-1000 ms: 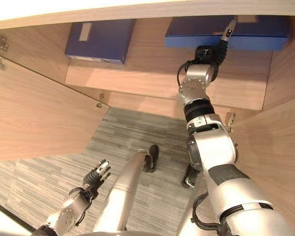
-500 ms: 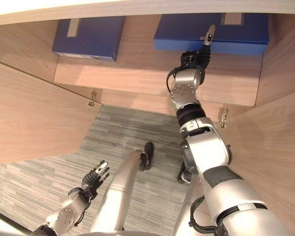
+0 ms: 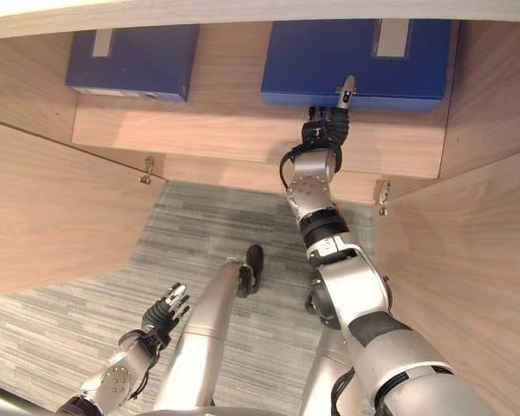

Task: Put the empty folder in the office cabinet

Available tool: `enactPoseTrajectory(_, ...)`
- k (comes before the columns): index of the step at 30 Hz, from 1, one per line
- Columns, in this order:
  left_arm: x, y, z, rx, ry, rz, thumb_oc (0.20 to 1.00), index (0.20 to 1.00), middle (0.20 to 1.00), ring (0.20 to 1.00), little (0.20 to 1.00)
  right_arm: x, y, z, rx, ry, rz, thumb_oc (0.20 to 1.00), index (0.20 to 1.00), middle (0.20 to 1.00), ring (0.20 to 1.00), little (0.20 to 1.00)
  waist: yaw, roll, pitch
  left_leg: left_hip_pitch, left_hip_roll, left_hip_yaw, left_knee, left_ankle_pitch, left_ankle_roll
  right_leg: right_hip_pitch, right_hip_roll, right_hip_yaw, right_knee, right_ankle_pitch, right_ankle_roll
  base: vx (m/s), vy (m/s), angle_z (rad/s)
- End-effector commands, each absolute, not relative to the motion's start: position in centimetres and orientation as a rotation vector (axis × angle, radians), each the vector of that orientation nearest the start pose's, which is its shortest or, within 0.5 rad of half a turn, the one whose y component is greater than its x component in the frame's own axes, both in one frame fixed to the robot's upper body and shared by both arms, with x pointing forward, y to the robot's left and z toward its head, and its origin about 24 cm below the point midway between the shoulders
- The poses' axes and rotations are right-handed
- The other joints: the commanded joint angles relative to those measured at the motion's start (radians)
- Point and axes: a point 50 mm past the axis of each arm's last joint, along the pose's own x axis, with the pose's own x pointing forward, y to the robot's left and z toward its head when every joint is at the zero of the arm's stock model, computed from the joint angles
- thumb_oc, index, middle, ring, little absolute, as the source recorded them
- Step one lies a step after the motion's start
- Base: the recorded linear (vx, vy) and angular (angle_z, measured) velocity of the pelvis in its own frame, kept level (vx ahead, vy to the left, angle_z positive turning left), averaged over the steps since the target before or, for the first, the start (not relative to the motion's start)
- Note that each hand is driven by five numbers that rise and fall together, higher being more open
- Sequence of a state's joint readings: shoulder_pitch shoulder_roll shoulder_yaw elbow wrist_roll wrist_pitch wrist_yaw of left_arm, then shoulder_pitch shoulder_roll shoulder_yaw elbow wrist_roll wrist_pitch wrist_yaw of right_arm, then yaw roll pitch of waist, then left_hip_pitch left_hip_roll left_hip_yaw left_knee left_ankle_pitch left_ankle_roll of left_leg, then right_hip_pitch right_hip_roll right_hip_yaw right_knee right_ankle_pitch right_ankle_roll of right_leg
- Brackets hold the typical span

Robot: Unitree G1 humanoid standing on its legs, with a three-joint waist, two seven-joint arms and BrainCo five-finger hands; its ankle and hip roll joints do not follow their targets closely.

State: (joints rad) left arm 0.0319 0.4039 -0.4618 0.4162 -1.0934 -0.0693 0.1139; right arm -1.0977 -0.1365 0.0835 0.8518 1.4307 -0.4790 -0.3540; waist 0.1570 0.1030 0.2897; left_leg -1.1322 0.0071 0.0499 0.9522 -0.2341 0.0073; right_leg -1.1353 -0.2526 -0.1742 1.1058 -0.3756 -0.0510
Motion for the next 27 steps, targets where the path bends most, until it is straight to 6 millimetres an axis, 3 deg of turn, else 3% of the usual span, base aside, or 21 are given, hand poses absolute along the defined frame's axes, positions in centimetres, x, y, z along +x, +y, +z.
enactPoseTrajectory(1,19.9,18.7,-6.9,-0.540,0.601,0.117,1.000,1.000,1.000,1.000,1.000,40.1,-13.1,24.7,1.227,-0.406,-0.144,1.000,1.000,1.000,1.000,1.000,0.014,0.003,0.015,0.022,-0.017,0.024,-0.048,-0.060,0.060,0.071,0.019,0.034,-0.102,0.013,0.011,0.00,0.000,0.00)
enactPoseTrajectory(10,19.8,18.5,-7.5,-0.550,0.632,0.158,1.000,1.000,1.000,1.000,1.000,38.3,-11.0,24.3,1.149,-0.416,-0.015,1.000,1.000,1.000,1.000,1.000,-0.012,-0.016,0.020,0.064,-0.014,0.039,-0.132,-0.029,0.059,0.100,0.030,0.026,-0.170,0.057,0.023,-0.01,0.004,-0.03)
enactPoseTrajectory(11,19.6,18.2,-8.0,-0.567,0.658,0.183,1.000,1.000,1.000,1.000,1.000,36.7,-9.8,22.6,1.146,-0.400,0.031,1.000,1.000,1.000,1.000,1.000,-0.030,-0.031,0.017,0.130,-0.013,0.041,-0.237,0.004,0.053,0.150,0.041,0.009,-0.252,0.098,0.043,-0.04,0.002,-0.17)
enactPoseTrajectory(14,19.7,18.1,-8.2,-0.564,0.674,0.192,1.000,1.000,1.000,1.000,1.000,35.7,-9.0,21.3,1.147,-0.365,0.045,1.000,1.000,1.000,1.000,1.000,-0.042,-0.040,0.017,0.173,-0.016,0.040,-0.301,0.029,0.046,0.192,0.050,0.004,-0.318,0.125,0.052,-0.03,-0.004,-0.11)
enactPoseTrajectory(15,19.8,18.0,-8.1,-0.568,0.669,0.203,1.000,1.000,1.000,1.000,1.000,34.9,-8.5,20.2,1.138,-0.335,0.052,1.000,1.000,1.000,1.000,1.000,-0.049,-0.043,0.016,0.226,-0.017,0.038,-0.376,0.055,0.040,0.241,0.055,-0.003,-0.392,0.154,0.062,-0.03,-0.003,-0.13)
enactPoseTrajectory(19,19.6,18.1,-8.3,-0.564,0.679,0.216,1.000,1.000,1.000,1.000,1.000,34.2,-8.0,18.8,1.112,-0.280,0.059,1.000,1.000,1.000,1.000,1.000,-0.058,-0.051,0.016,0.303,-0.021,0.034,-0.478,0.096,0.030,0.328,0.065,-0.015,-0.509,0.206,0.077,-0.03,-0.026,-0.10)
enactPoseTrajectory(20,19.4,18.1,-8.4,-0.570,0.683,0.222,1.000,1.000,1.000,1.000,1.000,33.8,-7.5,17.6,1.105,-0.231,0.056,1.000,1.000,1.000,1.000,1.000,-0.061,-0.056,0.007,0.362,-0.029,0.028,-0.565,0.129,0.021,0.387,0.072,-0.027,-0.604,0.245,0.091,0.00,0.000,0.00)
enactPoseTrajectory(22,19.2,18.1,-8.5,-0.570,0.690,0.223,1.000,1.000,1.000,1.000,1.000,33.6,-7.4,17.3,1.107,-0.219,0.056,1.000,1.000,1.000,1.000,1.000,-0.061,-0.056,0.006,0.386,-0.032,0.025,-0.596,0.142,0.017,0.407,0.075,-0.029,-0.634,0.257,0.094,0.00,-0.016,0.00)
enactPoseTrajectory(27,18.8,18.0,-9.0,-0.581,0.714,0.243,1.000,1.000,1.000,1.000,1.000,32.7,-6.8,13.8,1.109,-0.099,0.024,1.000,1.000,1.000,1.000,1.000,-0.070,-0.059,0.001,0.479,-0.037,0.033,-0.714,0.195,-0.001,0.487,0.086,-0.041,-0.753,0.306,0.109,0.00,0.000,0.00)
